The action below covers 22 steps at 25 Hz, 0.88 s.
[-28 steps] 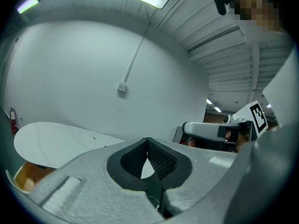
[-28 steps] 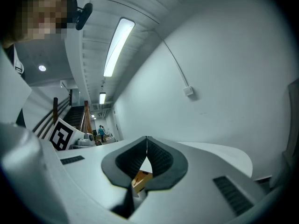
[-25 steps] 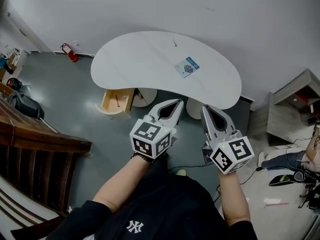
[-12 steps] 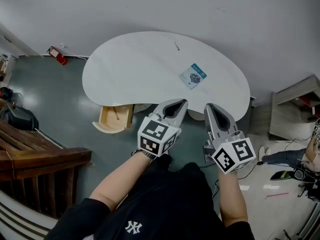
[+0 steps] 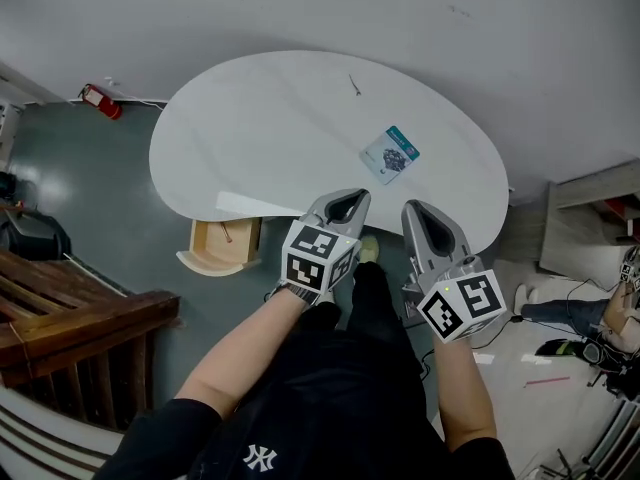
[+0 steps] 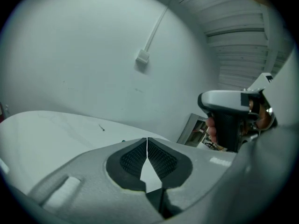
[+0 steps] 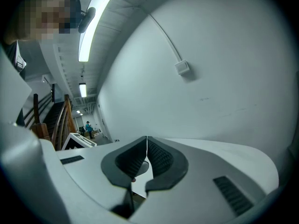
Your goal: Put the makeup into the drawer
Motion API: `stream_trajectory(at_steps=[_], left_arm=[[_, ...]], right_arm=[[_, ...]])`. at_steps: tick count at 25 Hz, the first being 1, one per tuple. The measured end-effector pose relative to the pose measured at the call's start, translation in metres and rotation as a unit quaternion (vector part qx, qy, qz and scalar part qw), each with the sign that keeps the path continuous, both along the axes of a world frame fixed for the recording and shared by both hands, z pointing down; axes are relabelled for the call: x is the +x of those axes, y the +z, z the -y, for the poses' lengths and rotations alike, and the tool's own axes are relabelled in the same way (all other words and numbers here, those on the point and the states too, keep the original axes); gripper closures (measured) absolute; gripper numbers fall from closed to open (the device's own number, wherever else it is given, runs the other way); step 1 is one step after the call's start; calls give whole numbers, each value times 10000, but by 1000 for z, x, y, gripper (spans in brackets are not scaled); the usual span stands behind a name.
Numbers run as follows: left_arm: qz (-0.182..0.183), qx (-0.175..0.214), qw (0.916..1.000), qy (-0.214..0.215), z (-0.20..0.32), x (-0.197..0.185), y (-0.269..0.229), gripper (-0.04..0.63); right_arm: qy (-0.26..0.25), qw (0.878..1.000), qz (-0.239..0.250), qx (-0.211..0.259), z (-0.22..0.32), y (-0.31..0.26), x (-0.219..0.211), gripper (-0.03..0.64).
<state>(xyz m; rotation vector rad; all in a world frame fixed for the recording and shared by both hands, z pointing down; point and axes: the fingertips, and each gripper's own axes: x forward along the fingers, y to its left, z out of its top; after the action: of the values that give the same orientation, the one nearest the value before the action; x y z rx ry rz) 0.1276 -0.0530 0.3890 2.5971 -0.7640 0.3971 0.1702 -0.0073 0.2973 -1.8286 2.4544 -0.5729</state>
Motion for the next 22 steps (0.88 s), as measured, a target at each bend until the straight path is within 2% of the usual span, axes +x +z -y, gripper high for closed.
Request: stream_trajectory(at_steps=[4,10,17,22], left_arm=[[178,-279,9989,-322,37,12,36,584],[513,-465,9950,-717,84,36,91,583],[836,-964,9818,-1407,123,39,163,583],[753,-1463,9727,-1635,137,44,199,568]], right_arm=[[-225,9997,-45,-43,37,23,13,600],[-578,9975,-274,-297,96,74,37,600],[-1071,9912,-289,-719,135,140,45,600],[-1325,9869,-190,-897,157,168,49,600]])
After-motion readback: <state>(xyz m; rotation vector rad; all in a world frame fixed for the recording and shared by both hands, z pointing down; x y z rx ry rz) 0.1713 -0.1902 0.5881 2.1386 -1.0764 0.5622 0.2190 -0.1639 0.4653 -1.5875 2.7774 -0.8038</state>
